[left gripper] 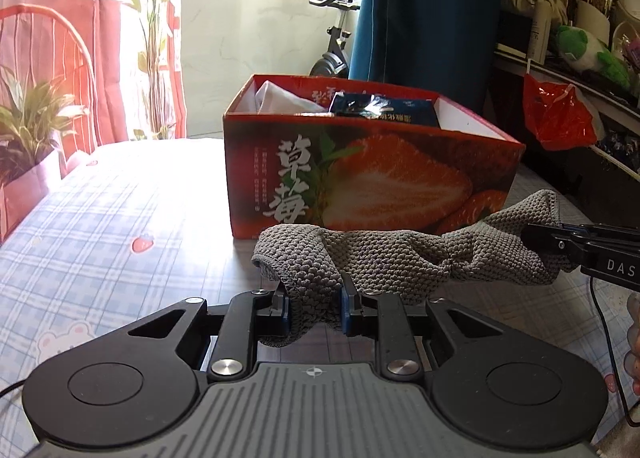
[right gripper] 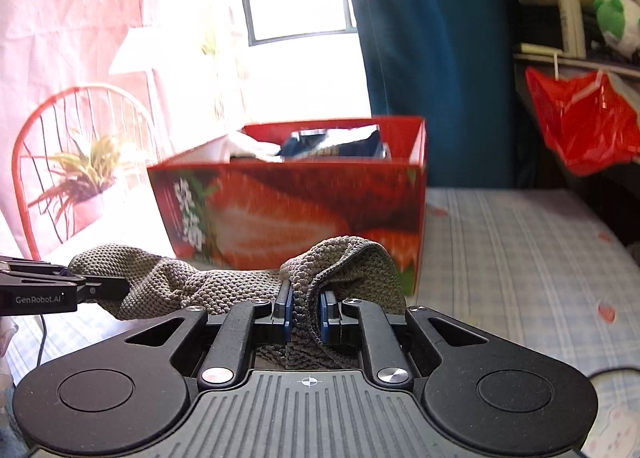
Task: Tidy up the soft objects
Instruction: 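Lift the grey mesh cloth with both grippers over the red box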
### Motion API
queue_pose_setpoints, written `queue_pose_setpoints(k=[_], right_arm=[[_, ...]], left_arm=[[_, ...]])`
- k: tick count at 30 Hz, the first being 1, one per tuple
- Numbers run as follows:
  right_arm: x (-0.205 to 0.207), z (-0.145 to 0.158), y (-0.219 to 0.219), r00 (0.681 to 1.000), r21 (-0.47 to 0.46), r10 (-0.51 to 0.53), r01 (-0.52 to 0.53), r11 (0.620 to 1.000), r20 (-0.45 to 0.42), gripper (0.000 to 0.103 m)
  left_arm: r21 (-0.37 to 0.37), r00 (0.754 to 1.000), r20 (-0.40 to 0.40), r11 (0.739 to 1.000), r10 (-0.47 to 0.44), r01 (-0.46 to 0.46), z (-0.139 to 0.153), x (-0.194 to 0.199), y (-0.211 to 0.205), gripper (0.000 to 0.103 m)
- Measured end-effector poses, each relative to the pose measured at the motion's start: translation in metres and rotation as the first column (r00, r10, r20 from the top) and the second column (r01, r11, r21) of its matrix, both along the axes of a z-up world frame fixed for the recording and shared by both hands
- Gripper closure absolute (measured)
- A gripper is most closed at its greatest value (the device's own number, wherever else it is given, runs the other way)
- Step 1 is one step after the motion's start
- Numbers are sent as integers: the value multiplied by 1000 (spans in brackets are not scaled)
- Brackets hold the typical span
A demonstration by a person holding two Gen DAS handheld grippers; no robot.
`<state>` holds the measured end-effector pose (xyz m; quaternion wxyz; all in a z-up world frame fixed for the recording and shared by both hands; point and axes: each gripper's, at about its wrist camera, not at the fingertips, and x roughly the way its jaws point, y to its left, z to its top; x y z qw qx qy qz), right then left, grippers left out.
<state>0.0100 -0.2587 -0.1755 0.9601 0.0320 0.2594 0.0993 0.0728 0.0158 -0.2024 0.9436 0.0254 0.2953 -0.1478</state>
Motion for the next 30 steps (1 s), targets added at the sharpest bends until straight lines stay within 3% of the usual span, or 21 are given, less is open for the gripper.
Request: queue_pose_setpoints(k=[9,18,22,27,30], right_arm=[[28,51,-8,995,-33,26,-23,999,94,91],[83,90,-2,984,-157,43,-16,988,173,91],[116,90,8,986,-191,24,8,982,165,91],[151,78,21,994,-207,19,4,978,107,91],[166,69,26,997,-214,7,10,977,78,91]], left_arm=[[-17,998,33,999,-51,52,52,30,-6,80],[47,994,82,997,-73,69,97,91,-30,80],[60,997,57,997,-53,49,99,127,-42,80],[104,1000,9,994,-26,25,84,160,-53,81],[94,1000,-5,996,4,-3,76,177,-52,82]])
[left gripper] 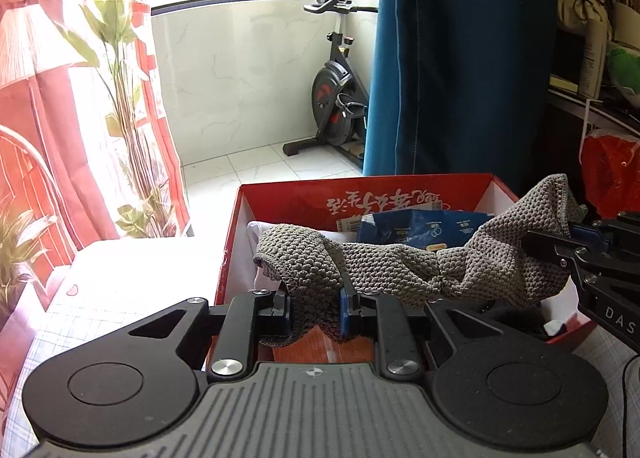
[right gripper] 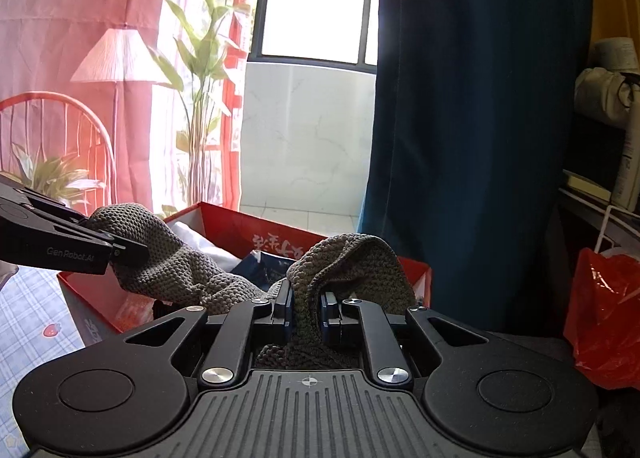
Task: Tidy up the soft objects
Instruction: 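Lift the grey mesh cloth with both grippers over the red box, then lower the mesh cloth into the box and open both grippers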
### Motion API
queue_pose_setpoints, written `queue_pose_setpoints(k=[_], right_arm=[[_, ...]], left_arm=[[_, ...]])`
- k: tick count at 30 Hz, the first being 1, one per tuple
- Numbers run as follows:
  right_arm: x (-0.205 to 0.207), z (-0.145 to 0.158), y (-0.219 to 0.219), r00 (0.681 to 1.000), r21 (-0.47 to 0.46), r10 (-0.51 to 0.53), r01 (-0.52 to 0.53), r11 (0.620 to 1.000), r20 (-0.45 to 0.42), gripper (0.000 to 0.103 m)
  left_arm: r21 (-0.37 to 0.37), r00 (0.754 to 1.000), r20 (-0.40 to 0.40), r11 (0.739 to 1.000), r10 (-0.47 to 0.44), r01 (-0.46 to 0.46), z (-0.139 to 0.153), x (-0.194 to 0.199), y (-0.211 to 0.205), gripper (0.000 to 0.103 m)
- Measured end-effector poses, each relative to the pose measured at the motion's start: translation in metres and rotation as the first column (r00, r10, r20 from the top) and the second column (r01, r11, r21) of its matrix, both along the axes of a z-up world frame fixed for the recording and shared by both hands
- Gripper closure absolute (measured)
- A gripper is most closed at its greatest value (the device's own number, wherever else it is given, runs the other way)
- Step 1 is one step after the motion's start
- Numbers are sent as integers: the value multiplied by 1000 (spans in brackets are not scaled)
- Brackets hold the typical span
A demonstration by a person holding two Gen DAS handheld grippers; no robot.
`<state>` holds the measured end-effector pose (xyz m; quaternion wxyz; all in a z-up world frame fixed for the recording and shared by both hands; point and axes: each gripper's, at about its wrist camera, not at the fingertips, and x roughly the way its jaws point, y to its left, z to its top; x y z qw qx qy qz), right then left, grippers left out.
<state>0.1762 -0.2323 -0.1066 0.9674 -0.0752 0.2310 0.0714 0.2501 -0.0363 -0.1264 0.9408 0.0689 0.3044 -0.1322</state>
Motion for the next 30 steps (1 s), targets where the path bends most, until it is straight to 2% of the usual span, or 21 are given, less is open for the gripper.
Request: queue_pose_setpoints(k=[4,9,12,16,18,24,30], right_arm=[[13,-3,1,999,15,-32,32,999,2,91],[39,-2,1,999,-12,-39,39,999,-6,91],[61,-7,-1,996,-8,-14,14,1000,-89,91],[87,-19,-4,970,52,43,-31,998,-241,90],[97,-25,-7,954,82,37,-13,997,-298,90],[116,-37,-10,914,115,29,19,993,-404,90],[124,-45,-9,882,100,33,16,995,-469,90]], left_arm=[[-6,1000,17,1000,16,-16,-2,13,1,82],[-9,1000,9,1000,20,-20,-1,33,-1,82],[24,1000,-17,1000,6,-5,-6,41,-7,82],[59,995,-88,997,-44,49,-17,55,-15,82],[83,992,-104,994,-63,72,-20,59,-18,82],[112,977,-197,988,-85,109,-32,78,-24,82],[135,976,-201,984,-87,115,-36,79,-25,82]])
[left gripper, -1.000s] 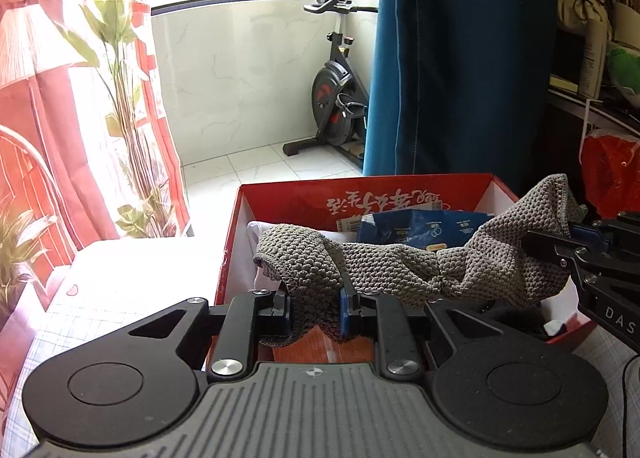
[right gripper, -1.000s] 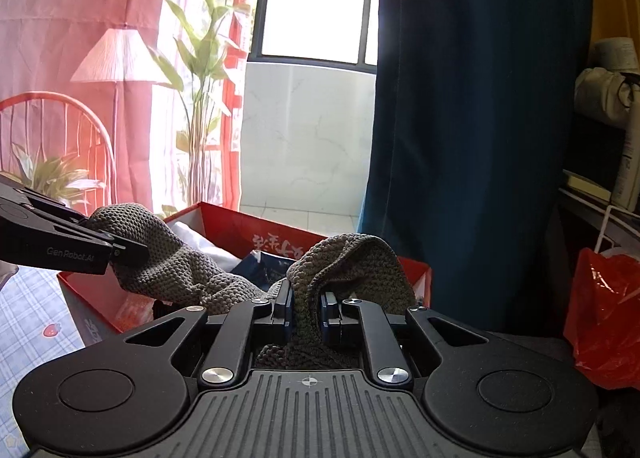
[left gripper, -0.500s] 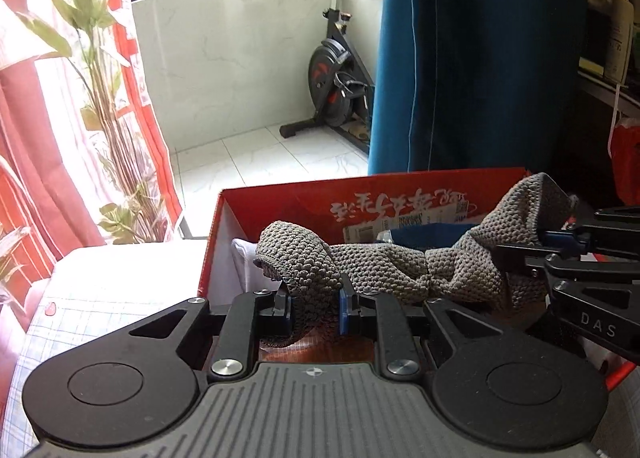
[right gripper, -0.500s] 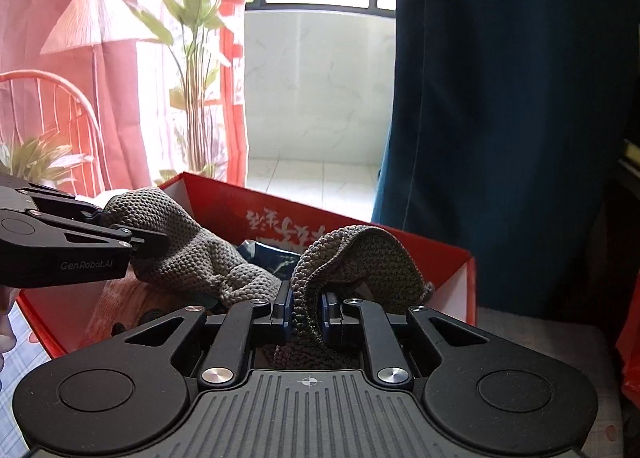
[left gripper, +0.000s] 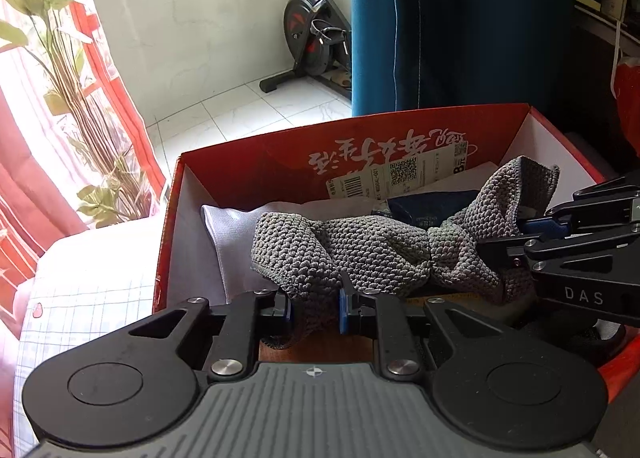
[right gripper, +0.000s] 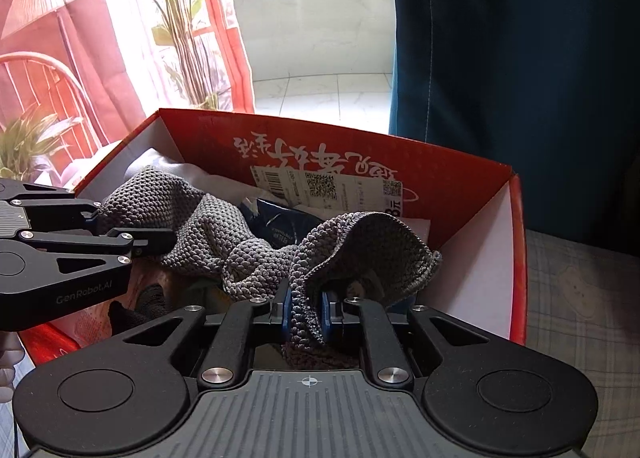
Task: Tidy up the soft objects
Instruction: 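Lower the mesh cloth into the box and open both grippers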
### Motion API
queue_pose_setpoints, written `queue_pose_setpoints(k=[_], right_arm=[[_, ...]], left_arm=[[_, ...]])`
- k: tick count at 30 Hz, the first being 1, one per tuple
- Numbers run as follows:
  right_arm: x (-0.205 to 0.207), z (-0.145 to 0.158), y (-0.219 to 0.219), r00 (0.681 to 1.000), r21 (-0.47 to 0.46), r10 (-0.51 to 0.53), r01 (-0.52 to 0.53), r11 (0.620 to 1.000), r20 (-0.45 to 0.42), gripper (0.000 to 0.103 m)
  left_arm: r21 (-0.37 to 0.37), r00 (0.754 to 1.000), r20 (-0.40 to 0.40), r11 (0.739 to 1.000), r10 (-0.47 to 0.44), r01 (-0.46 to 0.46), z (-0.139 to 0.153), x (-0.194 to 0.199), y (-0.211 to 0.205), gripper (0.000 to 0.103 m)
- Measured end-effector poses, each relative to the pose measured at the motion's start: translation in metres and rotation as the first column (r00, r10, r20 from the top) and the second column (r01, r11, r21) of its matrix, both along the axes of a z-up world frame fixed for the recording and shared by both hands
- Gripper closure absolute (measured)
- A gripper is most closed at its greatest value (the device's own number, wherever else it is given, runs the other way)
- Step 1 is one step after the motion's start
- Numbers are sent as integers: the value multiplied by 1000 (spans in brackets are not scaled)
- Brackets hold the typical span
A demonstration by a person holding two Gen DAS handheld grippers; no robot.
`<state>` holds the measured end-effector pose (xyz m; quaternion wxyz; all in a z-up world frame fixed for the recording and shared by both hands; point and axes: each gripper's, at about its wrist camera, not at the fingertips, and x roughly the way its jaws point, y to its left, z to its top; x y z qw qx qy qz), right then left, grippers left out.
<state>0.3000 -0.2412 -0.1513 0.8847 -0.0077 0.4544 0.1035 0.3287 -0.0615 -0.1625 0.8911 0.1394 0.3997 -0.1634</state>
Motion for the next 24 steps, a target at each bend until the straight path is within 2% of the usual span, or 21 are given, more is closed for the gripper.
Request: queue_pose_setpoints(k=[3,6,8,10,11,13,16,24], right_arm=[[1,-2,3,1000,-19,-2,2,1000,-9,90],[-1,0,3,1000,-29,-12,12,1000,5,90],[-8,4,4,998,-56,-15,18,998,54,81],[-17,12,4,991,-71,-27,37,997,132,77],[-22,17,4,985,-72,-34,47,996,167,69],[-31,26,3,975,-75,-48,65,995,216,61],[-44,39,1,966,-91,-53,78,993,254,54],[-92,58,-4,963,-52,-41,57,997,268,34]], left_arm=[[-12,1000,8,1000,6,-5,3,-2,2,80],[-31,999,31,999,8,-7,11,-8,6,73],[-52,999,48,999,7,-4,19,-13,9,62],[-74,997,75,997,11,-5,28,-21,13,53],[-81,996,83,997,14,-7,32,-24,15,51],[-99,995,102,995,20,-10,41,-33,18,47],[-117,992,125,993,17,-2,51,-47,21,41],[-130,986,164,991,7,15,60,-99,24,40]])
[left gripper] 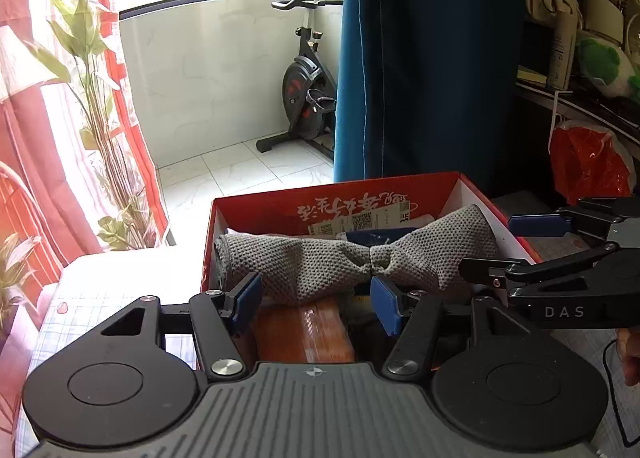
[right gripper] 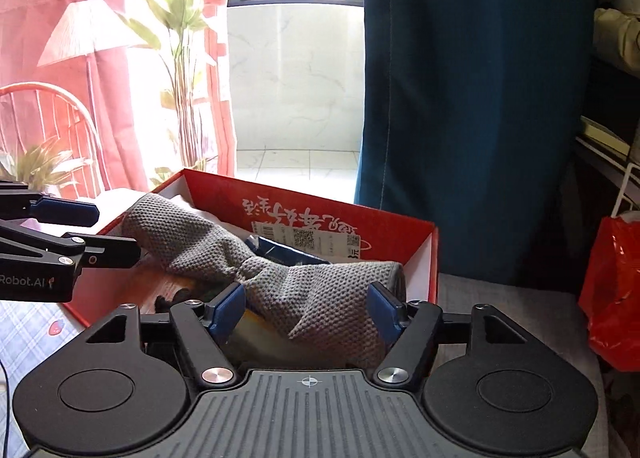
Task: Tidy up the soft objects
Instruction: 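Lower the mesh cloth into the box and open both grippers, then move both grippers down to the white foil pouch on the table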
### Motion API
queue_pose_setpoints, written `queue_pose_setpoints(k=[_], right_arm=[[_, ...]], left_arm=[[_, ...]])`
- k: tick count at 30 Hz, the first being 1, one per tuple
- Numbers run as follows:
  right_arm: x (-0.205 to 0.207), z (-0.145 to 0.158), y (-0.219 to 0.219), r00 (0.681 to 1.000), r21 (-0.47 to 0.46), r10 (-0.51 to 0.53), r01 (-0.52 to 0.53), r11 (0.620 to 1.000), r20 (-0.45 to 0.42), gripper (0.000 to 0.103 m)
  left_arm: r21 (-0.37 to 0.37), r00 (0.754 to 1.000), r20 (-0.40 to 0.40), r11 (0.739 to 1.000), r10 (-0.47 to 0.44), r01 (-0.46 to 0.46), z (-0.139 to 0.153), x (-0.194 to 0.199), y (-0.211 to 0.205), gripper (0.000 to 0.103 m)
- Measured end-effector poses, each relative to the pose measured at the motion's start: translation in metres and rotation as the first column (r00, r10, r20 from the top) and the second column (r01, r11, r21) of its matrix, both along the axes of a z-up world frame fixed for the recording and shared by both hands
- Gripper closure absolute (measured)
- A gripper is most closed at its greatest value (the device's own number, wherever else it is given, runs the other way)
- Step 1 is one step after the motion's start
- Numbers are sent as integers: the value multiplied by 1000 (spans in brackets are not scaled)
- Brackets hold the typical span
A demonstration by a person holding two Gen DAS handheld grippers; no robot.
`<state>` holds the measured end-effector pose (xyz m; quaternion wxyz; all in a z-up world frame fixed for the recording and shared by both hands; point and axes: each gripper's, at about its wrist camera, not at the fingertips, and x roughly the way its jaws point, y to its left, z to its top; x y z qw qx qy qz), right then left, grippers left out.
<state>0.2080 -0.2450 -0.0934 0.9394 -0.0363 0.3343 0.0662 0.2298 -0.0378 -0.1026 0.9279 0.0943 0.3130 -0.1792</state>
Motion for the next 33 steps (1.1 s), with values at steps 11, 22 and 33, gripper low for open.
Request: queue_pose_setpoints(k=[11,22,33], right_arm=[[-83,2,3,1000,56,28,-28,998,5,27],[-159,-55,9,984,105,61,-44,993,-165,27],[-201,-111,-8,946,191,-40,106,976,-321,27]], left_arm=[[-45,1000,-24,999,4,-5,-9,-80,22,40],[-52,991,-122,998,-49,43,-60,-135,30,41],[-49,980,-196,999,-25,16,-116,-165,33,41]])
